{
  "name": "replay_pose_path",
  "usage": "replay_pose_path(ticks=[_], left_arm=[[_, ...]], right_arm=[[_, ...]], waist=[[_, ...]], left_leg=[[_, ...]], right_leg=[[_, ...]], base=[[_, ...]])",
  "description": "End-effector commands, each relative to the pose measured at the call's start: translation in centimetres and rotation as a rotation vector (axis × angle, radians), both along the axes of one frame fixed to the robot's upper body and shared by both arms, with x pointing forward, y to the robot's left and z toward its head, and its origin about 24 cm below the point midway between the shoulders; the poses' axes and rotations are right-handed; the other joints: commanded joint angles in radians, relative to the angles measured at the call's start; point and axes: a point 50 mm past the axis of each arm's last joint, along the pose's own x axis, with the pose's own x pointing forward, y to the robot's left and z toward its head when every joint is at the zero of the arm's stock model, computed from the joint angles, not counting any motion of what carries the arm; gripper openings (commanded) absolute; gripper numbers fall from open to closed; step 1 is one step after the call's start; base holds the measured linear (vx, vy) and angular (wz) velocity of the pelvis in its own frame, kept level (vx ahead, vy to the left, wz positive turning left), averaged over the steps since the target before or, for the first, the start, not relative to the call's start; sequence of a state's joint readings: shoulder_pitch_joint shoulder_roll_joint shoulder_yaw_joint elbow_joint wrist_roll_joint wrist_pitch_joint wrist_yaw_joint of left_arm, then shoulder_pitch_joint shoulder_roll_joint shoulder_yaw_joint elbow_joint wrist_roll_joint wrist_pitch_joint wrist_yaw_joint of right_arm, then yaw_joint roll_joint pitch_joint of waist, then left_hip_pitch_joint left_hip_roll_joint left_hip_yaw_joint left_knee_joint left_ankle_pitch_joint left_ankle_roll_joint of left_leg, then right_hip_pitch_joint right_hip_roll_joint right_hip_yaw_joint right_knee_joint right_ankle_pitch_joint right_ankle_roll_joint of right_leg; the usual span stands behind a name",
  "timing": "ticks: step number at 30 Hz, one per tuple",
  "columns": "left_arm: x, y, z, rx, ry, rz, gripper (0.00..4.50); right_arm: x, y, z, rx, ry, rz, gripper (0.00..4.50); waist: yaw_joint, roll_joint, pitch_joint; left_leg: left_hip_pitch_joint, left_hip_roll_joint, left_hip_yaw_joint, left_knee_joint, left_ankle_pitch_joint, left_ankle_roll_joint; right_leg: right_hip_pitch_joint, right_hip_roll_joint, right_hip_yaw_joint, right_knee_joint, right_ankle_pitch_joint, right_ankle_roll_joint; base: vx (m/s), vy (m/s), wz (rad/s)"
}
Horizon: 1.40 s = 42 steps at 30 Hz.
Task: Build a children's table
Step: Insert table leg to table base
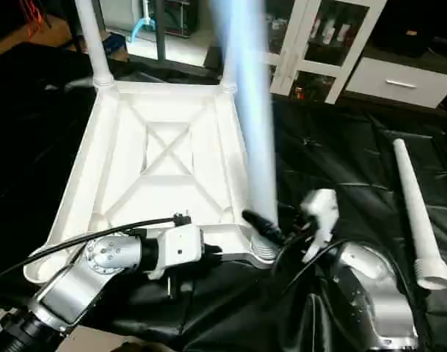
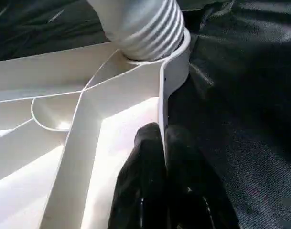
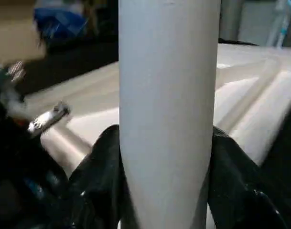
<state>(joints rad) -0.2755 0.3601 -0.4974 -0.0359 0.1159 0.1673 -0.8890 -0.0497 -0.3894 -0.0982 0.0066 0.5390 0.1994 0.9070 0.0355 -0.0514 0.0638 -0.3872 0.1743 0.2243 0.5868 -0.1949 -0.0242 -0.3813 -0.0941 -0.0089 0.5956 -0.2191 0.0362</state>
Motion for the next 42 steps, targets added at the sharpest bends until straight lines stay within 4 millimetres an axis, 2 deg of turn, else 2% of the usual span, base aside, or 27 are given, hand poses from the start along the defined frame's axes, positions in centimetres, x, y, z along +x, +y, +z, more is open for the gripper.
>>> replay_pose_path(ticks=[1, 2, 3, 4, 5, 7, 8, 9, 10, 12, 15, 17, 18, 19, 20, 21, 22, 24, 26, 27, 28, 29, 30, 31, 34, 35, 42], left_arm=[[0.7, 0.4, -0.3, -0.039, 0.002, 0.071, 0.0], [0.7, 0.4, -0.3, -0.039, 0.002, 0.071, 0.0], [0.9, 0.4, 0.0, -0.063, 0.004, 0.073, 0.27], [1.1, 0.4, 0.4, -0.09, 0.005, 0.077, 0.44], [1.1, 0.5, 0.5, -0.096, 0.006, 0.077, 0.55], [1.4, 0.7, 1.7, -0.177, 0.02, 0.067, 0.79], [1.3, 1.0, 2.6, -0.249, 0.051, 0.06, 0.79], [1.3, 1.1, 2.9, -0.266, 0.057, 0.063, 0.91], [1.5, 1.6, 4.0, -0.349, 0.084, 0.087, 1.04], [2.6, 2.9, 5.7, -0.468, 0.101, 0.169, 1.1], [3.9, 4.2, 7.0, -0.548, 0.114, 0.242, 1.16], [6.4, 6.1, 9.8, -0.674, 0.064, 0.371, 1.2], [6.8, 6.3, 10.1, -0.69, 0.059, 0.391, 1.2], [8.4, 6.7, 11.4, -0.699, 0.001, 0.504, 1.2], [8.4, 6.7, 11.4, -0.699, 0.001, 0.504, 1.2], [9.2, 6.9, 12.1, -0.694, -0.035, 0.572, 1.2], [10.6, 6.1, 13.7, -0.608, -0.119, 0.657, 1.22], [10.8, 4.4, 15.2, -0.567, -0.167, 0.628, 1.22], [10.4, 2.1, 16.8, -0.612, -0.151, 0.563, 1.22], [9.8, -0.3, 18.0, -0.625, -0.149, 0.493, 1.22], [9.5, -1.6, 18.4, -0.615, -0.151, 0.454, 1.22], [9.4, -2.1, 18.6, -0.61, -0.153, 0.436, 1.22], [9.1, -2.9, 18.9, -0.604, -0.153, 0.401, 1.22], [8.9, -3.5, 19.1, -0.604, -0.149, 0.376, 1.22], [8.0, -5.1, 19.8, -0.617, -0.13, 0.304, 1.22], [7.6, -5.5, 20.0, -0.616, -0.132, 0.281, 1.22], [5.1, -7.2, 21.8, -0.682, -0.108, 0.134, 1.22]], right_arm=[[0.4, -1.4, 2.6, 0.101, -0.012, -0.006, 1.84], [0.4, -1.4, 2.6, 0.101, -0.012, -0.006, 1.84], [0.4, -1.7, 3.3, 0.128, -0.006, 0.018, 1.84], [0.4, -2.0, 4.0, 0.153, 0.001, 0.045, 1.84], [0.4, -2.0, 4.2, 0.158, 0.002, 0.052, 1.84], [0.0, -2.6, 5.9, 0.198, 0.01, 0.115, 1.84], [-0.3, -3.0, 6.9, 0.241, 0.022, 0.155, 1.84], [-0.4, -3.0, 7.1, 0.25, 0.024, 0.162, 1.84], [-0.6, -3.4, 8.0, 0.296, 0.031, 0.192, 1.84], [-0.8, -3.8, 9.0, 0.37, 0.041, 0.236, 1.84], [-1.1, -3.9, 9.6, 0.421, 0.055, 0.281, 1.84], [-1.4, -3.8, 9.7, 0.429, 0.088, 0.333, 1.84], [-1.5, -3.8, 9.6, 0.424, 0.095, 0.337, 1.84], [-1.5, -3.5, 9.4, 0.395, 0.112, 0.344, 1.84], [-1.5, -3.5, 9.4, 0.395, 0.112, 0.344, 1.84], [-1.5, -3.4, 9.4, 0.38, 0.123, 0.346, 1.84], [-1.3, -2.8, 9.2, 0.364, 0.133, 0.349, 1.84], [-1.1, -2.4, 9.2, 0.363, 0.133, 0.343, 1.84], [-0.9, -2.1, 9.2, 0.352, 0.133, 0.336, 1.84], [-0.7, -1.9, 8.9, 0.328, 0.134, 0.325, 1.84], [-0.7, -1.8, 8.8, 0.322, 0.137, 0.322, 1.84], [-0.7, -1.8, 8.8, 0.321, 0.139, 0.321, 1.84], [-0.6, -1.7, 8.7, 0.31, 0.141, 0.317, 1.84], [-0.6, -1.7, 8.6, 0.302, 0.143, 0.314, 1.84], [-0.7, -1.6, 8.4, 0.278, 0.142, 0.306, 1.84], [-0.8, -1.6, 8.3, 0.278, 0.144, 0.304, 1.84], [-0.9, -1.2, 7.6, 0.223, 0.157, 0.301, 1.84]], waist=[[-0.002, -0.004, -0.036], [-0.002, -0.005, -0.037], [-0.001, -0.005, -0.038], [0.002, 0.002, -0.042], [0.002, -0.001, -0.041], [0.008, 0.008, -0.049], [0.007, 0.008, -0.049], [0.008, 0.008, -0.051], [0.01, 0.009, -0.055], [0.013, 0.008, -0.055], [0.018, 0.007, -0.056], [0.023, 0.001, -0.056], [0.027, 0.004, -0.055], [0.029, 0.002, -0.055], [0.031, -0.001, -0.055], [0.033, -0.001, -0.056], [0.034, -0.004, -0.057], [0.039, -0.003, -0.061], [0.042, -0.007, -0.06], [0.047, -0.009, -0.061], [0.051, -0.009, -0.062], [0.06, -0.011, -0.062], [0.062, -0.008, -0.06], [0.062, -0.015, -0.061], [0.06, -0.017, -0.061], [0.059, -0.013, -0.059], [0.057, -0.014, -0.055]], left_leg=[[0.029, 0.066, -0.04, -0.086, -0.223, 0.032], [0.029, 0.066, -0.04, -0.085, -0.221, 0.036], [0.028, 0.067, -0.04, -0.084, -0.217, 0.039], [0.028, 0.065, -0.04, -0.081, -0.197, 0.044], [0.027, 0.065, -0.038, -0.078, -0.184, 0.052], [0.029, 0.066, -0.036, -0.071, -0.128, 0.067], [0.029, 0.063, -0.036, -0.07, -0.112, 0.073], [0.027, 0.063, -0.037, -0.069, -0.092, 0.078], [0.029, 0.061, -0.034, -0.062, -0.046, 0.095], [0.029, 0.058, -0.029, -0.056, -0.027, 0.113], [0.03, 0.056, -0.028, -0.053, -0.036, 0.122], [0.033, 0.056, -0.027, -0.052, -0.053, 0.111], [0.033, 0.056, -0.028, -0.052, -0.071, 0.095], [0.033, 0.057, -0.029, -0.052, -0.075, 0.088], [0.035, 0.057, -0.029, -0.05, -0.082, 0.08], [0.035, 0.057, -0.03, -0.05, -0.082, 0.079], [0.032, 0.059, -0.032, -0.051, -0.073, 0.075], [0.036, 0.06, -0.035, -0.048, -0.05, 0.066], [0.033, 0.06, -0.033, -0.048, -0.03, 0.06], [0.033, 0.06, -0.031, -0.046, -0.021, 0.063], [0.033, 0.061, -0.03, -0.045, -0.013, 0.064], [0.034, 0.06, -0.029, -0.042, 0.002, 0.07], [0.033, 0.06, -0.03, -0.042, 0.011, 0.075], [0.027, 0.057, -0.03, -0.04, 0.026, 0.087], [0.018, 0.054, -0.032, -0.039, 0.018, 0.1], [0.02, 0.054, -0.032, -0.039, 0.009, 0.1], [0.023, 0.059, -0.033, -0.04, -0.006, 0.099]], right_leg=[[0.008, -0.042, 0.026, -0.07, -0.136, -0.199], [0.009, -0.043, 0.026, -0.069, -0.134, -0.202], [0.01, -0.045, 0.026, -0.068, -0.133, -0.204], [0.014, -0.047, 0.026, -0.066, -0.124, -0.208], [0.014, -0.046, 0.026, -0.065, -0.111, -0.214], [0.017, -0.045, 0.023, -0.056, -0.039, -0.239], [0.019, -0.044, 0.022, -0.053, -0.015, -0.247], [0.023, -0.044, 0.022, -0.048, 0.012, -0.258], [0.026, -0.041, 0.02, -0.037, 0.093, -0.294], [0.026, -0.04, 0.02, -0.033, 0.135, -0.321], [0.026, -0.039, 0.019, -0.037, 0.098, -0.323], [0.025, -0.037, 0.018, -0.04, 0.037, -0.314], [0.023, -0.039, 0.018, -0.043, 0.002, -0.307], [0.024, -0.041, 0.018, -0.042, -0.008, -0.304], [0.021, -0.039, 0.018, -0.043, -0.019, -0.293], [0.023, -0.041, 0.018, -0.043, -0.02, -0.287], [0.025, -0.043, 0.017, -0.042, -0.02, -0.276], [0.025, -0.049, 0.017, -0.039, -0.017, -0.258], [0.025, -0.049, 0.017, -0.036, 0.008, -0.268], [0.026, -0.05, 0.017, -0.034, 0.031, -0.282], [0.025, -0.051, 0.017, -0.033, 0.042, -0.287], [0.026, -0.051, 0.017, -0.032, 0.064, -0.291], [0.025, -0.051, 0.018, -0.03, 0.079, -0.294], [0.03, -0.05, 0.017, -0.027, 0.105, -0.295], [0.036, -0.053, 0.017, -0.027, 0.1, -0.292], [0.034, -0.052, 0.017, -0.03, 0.086, -0.293], [0.032, -0.049, 0.016, -0.031, 0.067, -0.306]], base=[[0.0, 0.0, 0.0], [0.0, 0.0, 0.0], [0.0, 0.0, 0.0], [0.0, 0.0, 0.0], [0.0, 0.0, 0.0], [0.0, 0.0, 0.0], [0.0, 0.0, 0.0], [0.0, 0.0, 0.0], [0.0, 0.0, 0.0], [0.0, 0.0, 0.0], [0.0, 0.0, 0.0], [0.0, 0.0, 0.0], [0.0, 0.0, 0.0], [0.0, 0.0, 0.0], [0.0, 0.0, 0.0], [0.0, 0.0, 0.0], [0.0, 0.0, 0.0], [0.0, 0.0, 0.0], [0.0, 0.0, 0.0], [0.0, 0.0, 0.0], [0.0, 0.0, 0.0], [0.0, 0.0, 0.0], [0.0, 0.0, 0.0], [0.0, 0.0, 0.0], [0.0, 0.0, 0.0], [0.0, 0.0, 0.0], [0.0, 0.0, 0.0]])
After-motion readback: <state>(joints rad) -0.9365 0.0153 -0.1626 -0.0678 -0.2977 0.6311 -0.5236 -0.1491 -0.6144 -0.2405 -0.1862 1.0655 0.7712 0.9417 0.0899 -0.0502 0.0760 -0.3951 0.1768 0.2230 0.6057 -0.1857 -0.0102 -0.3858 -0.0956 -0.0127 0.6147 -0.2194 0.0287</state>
